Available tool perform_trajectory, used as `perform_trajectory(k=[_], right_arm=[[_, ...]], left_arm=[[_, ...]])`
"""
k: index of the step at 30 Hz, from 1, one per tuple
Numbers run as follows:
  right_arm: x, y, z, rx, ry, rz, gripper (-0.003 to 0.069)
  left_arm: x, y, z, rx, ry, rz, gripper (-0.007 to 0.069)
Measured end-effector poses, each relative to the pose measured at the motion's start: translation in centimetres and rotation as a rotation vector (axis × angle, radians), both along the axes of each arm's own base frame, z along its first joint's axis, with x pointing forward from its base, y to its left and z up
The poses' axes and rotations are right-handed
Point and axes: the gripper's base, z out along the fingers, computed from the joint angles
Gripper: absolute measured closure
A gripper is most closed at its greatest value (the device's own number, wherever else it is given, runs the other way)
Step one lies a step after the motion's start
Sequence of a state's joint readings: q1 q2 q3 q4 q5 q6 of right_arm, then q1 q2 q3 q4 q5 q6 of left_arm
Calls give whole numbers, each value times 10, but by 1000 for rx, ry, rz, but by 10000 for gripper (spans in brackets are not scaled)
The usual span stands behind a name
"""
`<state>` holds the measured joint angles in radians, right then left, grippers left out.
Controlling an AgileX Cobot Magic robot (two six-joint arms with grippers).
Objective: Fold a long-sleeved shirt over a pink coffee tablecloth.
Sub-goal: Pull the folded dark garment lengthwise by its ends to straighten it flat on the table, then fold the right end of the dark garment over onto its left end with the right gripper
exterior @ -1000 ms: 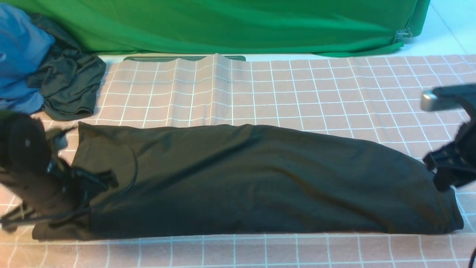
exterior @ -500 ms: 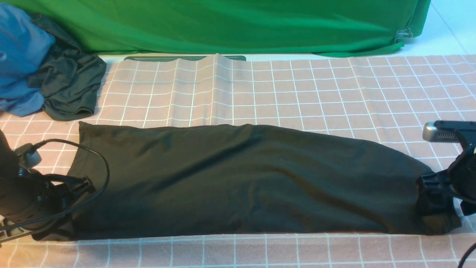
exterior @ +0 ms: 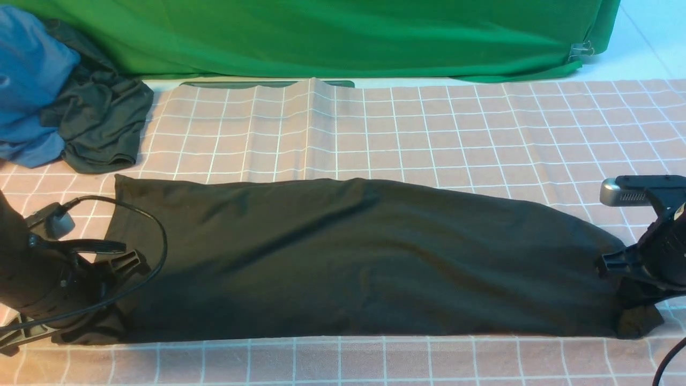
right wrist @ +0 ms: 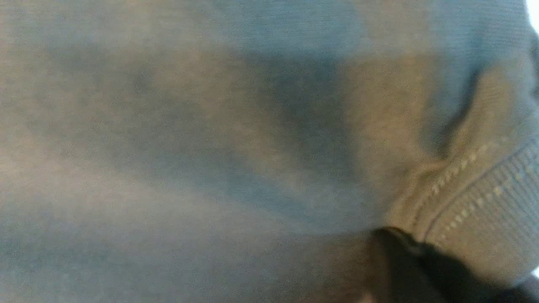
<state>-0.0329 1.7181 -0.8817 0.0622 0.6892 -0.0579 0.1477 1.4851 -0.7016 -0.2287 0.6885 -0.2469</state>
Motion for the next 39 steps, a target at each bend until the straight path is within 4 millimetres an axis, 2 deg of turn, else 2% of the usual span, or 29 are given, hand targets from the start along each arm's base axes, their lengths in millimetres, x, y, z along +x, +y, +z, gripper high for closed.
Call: perform_trajectory(k=[1, 6, 13, 20, 21, 25, 34, 37, 38, 39], right_arm=[[0, 0, 2, 0, -5, 2, 564], [-1, -11, 19, -1, -10, -30, 569], [4, -41, 69, -35, -48, -95, 569], [16, -35, 121, 7, -86, -79, 569], [20, -27, 135, 11, -110, -52, 569], [27, -3, 157, 15, -156, 26, 569], [29, 107, 222, 114, -372, 231, 569], [29, 142, 232, 164, -409, 281, 569], [29, 144, 233, 167, -410, 284, 569], [28, 160, 234, 193, -413, 316, 569]], left_arm=[[-1, 0, 3, 0, -4, -5, 611], [-6, -1, 19, 12, -70, -17, 611], [-14, -1, 40, 40, -156, -30, 611], [-22, -2, 56, 50, -227, -19, 611], [-24, -3, 61, 52, -248, -16, 611], [-28, -3, 67, 56, -279, -13, 611], [-32, -5, 80, 52, -289, -23, 611], [-27, -5, 99, 51, -309, -33, 611], [-26, -5, 100, 50, -310, -33, 611], [-24, -5, 109, 51, -323, -37, 611]])
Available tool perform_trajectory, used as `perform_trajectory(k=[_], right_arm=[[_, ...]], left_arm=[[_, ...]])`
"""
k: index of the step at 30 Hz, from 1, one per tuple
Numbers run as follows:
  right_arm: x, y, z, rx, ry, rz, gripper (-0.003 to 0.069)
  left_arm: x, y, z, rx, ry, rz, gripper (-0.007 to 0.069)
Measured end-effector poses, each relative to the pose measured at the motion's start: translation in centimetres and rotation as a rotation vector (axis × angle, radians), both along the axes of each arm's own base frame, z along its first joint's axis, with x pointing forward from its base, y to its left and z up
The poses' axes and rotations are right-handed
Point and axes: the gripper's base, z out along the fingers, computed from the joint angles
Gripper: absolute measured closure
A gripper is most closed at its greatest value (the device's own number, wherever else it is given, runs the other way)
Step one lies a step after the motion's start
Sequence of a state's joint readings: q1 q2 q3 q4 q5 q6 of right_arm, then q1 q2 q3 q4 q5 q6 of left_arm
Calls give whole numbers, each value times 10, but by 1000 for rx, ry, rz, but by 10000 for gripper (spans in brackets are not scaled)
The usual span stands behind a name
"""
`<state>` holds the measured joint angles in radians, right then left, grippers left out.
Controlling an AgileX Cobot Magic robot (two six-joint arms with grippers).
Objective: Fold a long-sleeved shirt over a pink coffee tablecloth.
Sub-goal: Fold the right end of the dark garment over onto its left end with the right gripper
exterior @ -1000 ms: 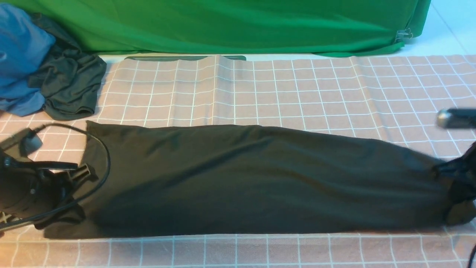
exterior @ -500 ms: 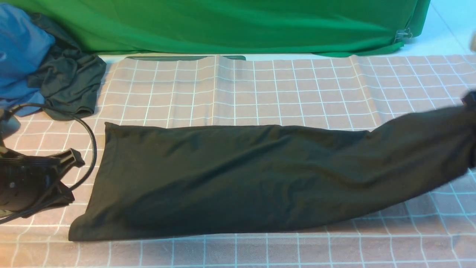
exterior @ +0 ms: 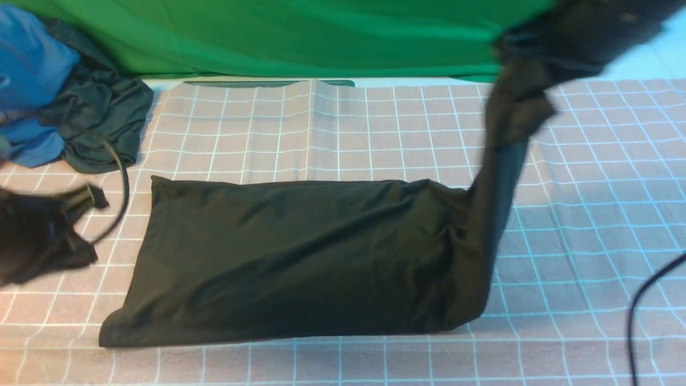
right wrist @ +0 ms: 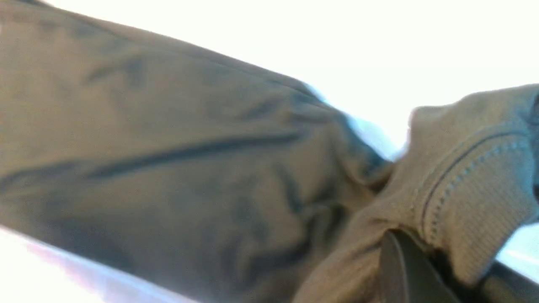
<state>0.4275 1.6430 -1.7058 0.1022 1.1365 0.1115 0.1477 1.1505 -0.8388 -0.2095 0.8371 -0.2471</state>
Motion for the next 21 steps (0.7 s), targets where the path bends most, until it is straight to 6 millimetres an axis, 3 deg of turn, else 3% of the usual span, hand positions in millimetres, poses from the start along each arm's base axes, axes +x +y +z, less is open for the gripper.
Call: perform_trajectory(k=[5, 10, 11, 14, 21], right_arm=[[4, 57, -6, 101, 15, 109, 569], [5, 111, -16, 171, 23, 206, 570], [6, 114, -17, 176, 25, 210, 570], [8, 151, -29, 229, 41, 268, 570], [10, 204, -60, 285, 80, 348, 570]], left_arm=[[6, 0, 37, 6, -59, -16, 611], [0, -1, 65, 20, -117, -27, 611], [-1, -1, 67, 23, -123, -27, 611], [-10, 0, 79, 56, -164, -25, 611], [-28, 7, 91, 96, -218, 19, 611]])
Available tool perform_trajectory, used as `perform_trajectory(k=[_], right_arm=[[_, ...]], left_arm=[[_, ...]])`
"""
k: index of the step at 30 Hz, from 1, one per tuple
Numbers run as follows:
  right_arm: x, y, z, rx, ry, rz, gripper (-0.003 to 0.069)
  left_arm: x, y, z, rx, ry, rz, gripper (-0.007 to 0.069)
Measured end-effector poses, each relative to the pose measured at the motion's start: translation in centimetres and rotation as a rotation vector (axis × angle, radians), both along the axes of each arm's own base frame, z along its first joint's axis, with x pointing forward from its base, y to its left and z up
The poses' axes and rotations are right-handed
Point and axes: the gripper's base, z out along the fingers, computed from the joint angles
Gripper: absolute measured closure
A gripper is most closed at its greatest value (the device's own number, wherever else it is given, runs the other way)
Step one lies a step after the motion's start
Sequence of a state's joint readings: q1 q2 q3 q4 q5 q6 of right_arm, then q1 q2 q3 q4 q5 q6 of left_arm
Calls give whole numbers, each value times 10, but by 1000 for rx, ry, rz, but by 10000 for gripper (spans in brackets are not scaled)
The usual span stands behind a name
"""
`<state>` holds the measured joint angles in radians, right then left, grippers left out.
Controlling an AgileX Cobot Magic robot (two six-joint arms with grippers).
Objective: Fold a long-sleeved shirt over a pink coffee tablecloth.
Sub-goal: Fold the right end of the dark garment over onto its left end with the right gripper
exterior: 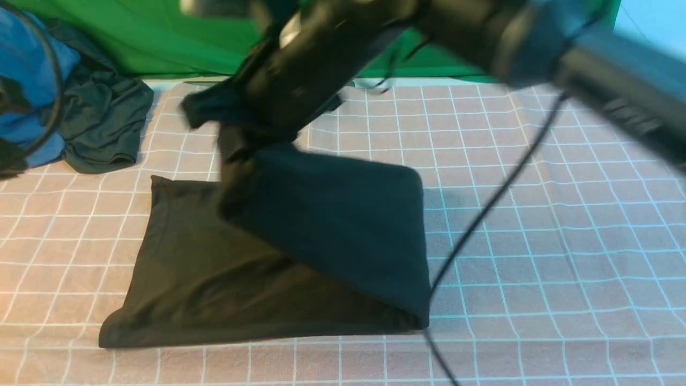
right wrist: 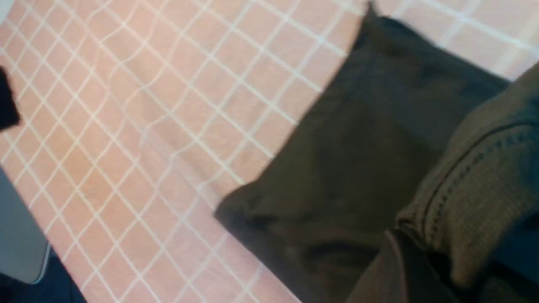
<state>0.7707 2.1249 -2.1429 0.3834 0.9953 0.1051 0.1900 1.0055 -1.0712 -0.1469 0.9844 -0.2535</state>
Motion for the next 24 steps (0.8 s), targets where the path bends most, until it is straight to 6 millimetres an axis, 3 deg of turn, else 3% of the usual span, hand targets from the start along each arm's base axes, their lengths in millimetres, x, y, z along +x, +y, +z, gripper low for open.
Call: perform_trajectory(k=[7, 11, 20, 24], right_arm=[[-5, 47, -40, 50, 33, 42, 570], [-6, 63, -61, 79, 45, 33, 570], [-2, 78, -76, 163, 32, -8, 570], [-4, 83, -79, 181, 35, -12, 536]], left_arm=[[-7, 7, 4, 4, -24, 48, 611], [-7, 8, 4, 3, -24, 54, 611], [-7, 8, 4, 3, -24, 55, 611], [-7, 8, 4, 3, -24, 55, 611]])
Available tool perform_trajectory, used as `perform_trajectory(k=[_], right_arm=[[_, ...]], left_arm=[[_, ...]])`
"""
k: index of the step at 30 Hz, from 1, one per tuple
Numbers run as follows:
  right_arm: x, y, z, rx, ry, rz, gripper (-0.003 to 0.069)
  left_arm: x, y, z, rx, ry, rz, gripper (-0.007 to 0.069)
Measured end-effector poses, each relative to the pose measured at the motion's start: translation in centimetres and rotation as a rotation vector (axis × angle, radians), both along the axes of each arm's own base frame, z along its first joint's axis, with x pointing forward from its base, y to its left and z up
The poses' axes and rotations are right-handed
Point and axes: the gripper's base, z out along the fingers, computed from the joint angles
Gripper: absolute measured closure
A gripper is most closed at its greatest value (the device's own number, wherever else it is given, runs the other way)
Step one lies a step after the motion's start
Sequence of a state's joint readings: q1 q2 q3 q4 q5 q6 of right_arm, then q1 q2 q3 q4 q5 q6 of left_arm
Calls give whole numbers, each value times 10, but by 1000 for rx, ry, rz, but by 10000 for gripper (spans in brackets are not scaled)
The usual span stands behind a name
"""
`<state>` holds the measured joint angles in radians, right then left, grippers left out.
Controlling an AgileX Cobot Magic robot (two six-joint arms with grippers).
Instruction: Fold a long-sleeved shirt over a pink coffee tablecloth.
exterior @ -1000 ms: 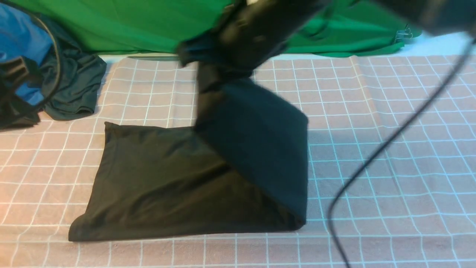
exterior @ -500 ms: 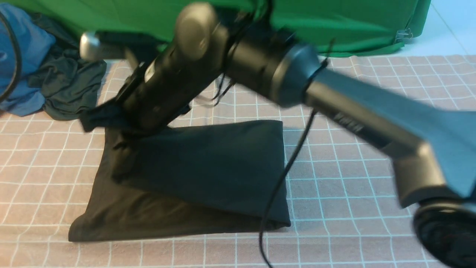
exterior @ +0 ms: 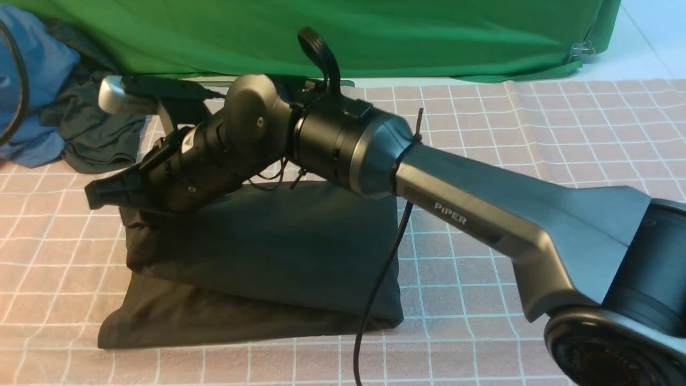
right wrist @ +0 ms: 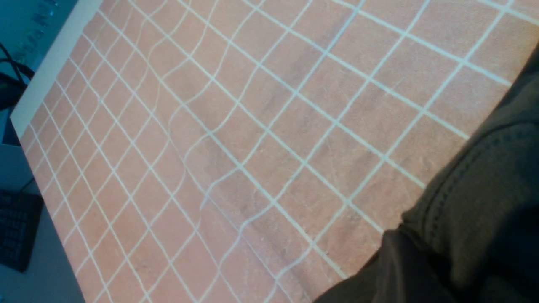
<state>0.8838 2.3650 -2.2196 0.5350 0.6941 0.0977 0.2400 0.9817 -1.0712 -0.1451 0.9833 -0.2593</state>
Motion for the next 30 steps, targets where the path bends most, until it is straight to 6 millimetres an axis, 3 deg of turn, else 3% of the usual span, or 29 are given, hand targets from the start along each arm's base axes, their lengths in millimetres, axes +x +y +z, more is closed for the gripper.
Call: perform_trajectory(k=[7, 9, 12, 16, 17, 20, 25, 27, 30], right_arm=[[-9, 7, 2, 7, -36, 50, 287], [-10, 4, 4, -22, -49, 91, 254], [-7, -10, 16, -80, -64, 158, 267], [10, -54, 53, -199, -104, 200, 407], [18, -76, 74, -243, -139, 189, 491], [29, -121, 119, -262, -216, 119, 603], [29, -198, 194, -238, -356, -46, 620], [17, -234, 226, -239, -426, -123, 620], [-6, -274, 255, -281, -500, -210, 620]], left_arm=[[0, 0, 0, 1, 0, 0, 611], [0, 0, 0, 1, 0, 0, 611], [0, 0, 0, -1, 3, -1, 611], [2, -3, -1, -42, 4, -9, 611], [5, -5, -3, -74, 7, -22, 611], [15, -11, -10, -151, 30, -88, 611], [29, -22, -38, -238, 150, -198, 611], [31, -30, -51, -242, 192, -236, 611], [30, -39, -62, -231, 210, -273, 611]])
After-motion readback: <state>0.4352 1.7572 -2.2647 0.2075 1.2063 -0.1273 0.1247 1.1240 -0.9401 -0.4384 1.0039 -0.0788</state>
